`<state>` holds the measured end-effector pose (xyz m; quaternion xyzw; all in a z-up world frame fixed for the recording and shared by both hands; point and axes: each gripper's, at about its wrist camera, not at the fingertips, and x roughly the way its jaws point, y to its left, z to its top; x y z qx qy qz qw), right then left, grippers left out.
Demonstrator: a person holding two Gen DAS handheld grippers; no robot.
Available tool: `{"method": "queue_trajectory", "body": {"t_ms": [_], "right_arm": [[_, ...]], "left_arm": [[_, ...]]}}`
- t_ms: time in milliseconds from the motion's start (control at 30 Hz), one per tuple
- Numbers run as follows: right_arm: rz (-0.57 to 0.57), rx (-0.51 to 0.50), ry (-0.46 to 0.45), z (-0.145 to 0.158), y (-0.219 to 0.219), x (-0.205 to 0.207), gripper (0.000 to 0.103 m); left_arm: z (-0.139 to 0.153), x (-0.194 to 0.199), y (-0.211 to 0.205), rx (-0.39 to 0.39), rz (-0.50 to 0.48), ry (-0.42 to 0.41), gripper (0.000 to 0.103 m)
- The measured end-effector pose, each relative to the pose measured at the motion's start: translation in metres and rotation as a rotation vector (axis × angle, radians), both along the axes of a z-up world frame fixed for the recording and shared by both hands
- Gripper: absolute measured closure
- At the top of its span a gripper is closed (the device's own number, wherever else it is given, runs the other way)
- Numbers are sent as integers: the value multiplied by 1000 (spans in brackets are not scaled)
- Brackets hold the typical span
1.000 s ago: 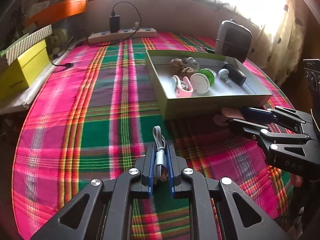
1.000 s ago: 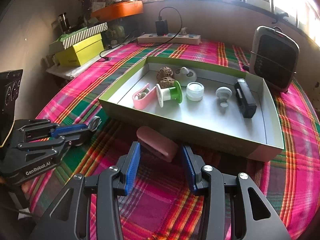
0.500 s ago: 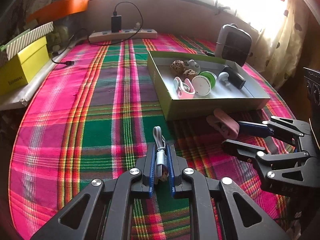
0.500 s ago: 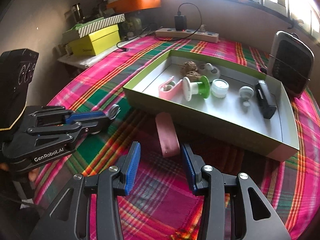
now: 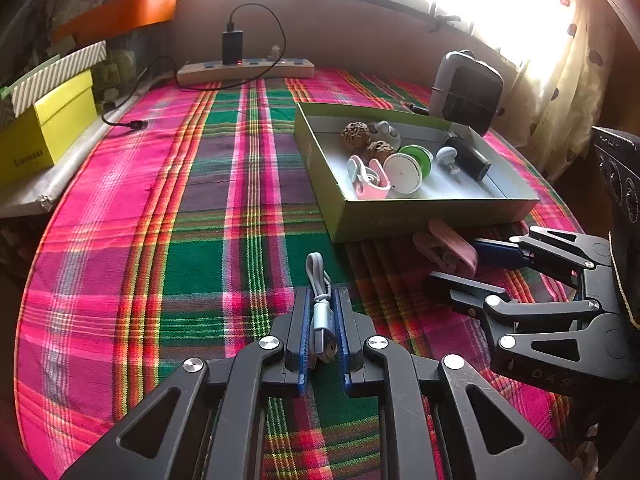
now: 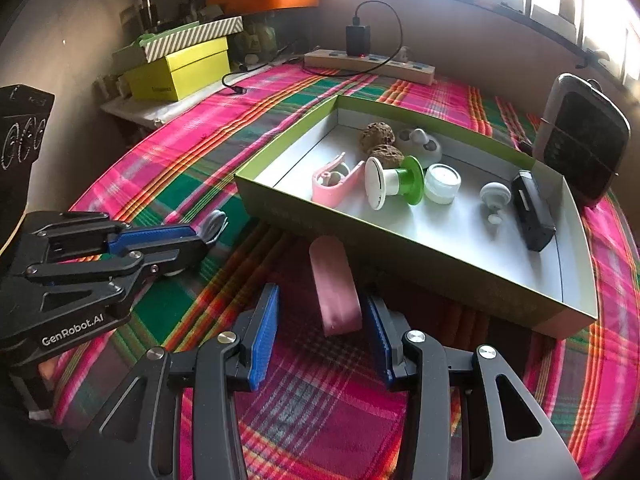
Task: Organize objects
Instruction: 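Lower right gripper onto pink rectangular block and close on it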
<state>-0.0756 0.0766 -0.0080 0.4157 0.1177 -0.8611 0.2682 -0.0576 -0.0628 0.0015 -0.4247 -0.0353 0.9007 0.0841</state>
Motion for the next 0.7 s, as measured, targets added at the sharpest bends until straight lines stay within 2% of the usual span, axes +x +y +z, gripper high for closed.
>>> {"method": "queue_trajectory", "body": {"t_ms": [367, 467, 700], "right_arm": [[-16, -5, -2, 0, -1, -2, 61], [-19, -8, 0, 0, 0, -1, 70], [-23, -12, -2, 0, 0, -1, 78]], "left_arm": [[0, 0, 1, -1, 0, 1, 91], [0, 0, 1, -3, 0, 1, 91], [0, 0, 0, -2, 0, 1, 91]]}}
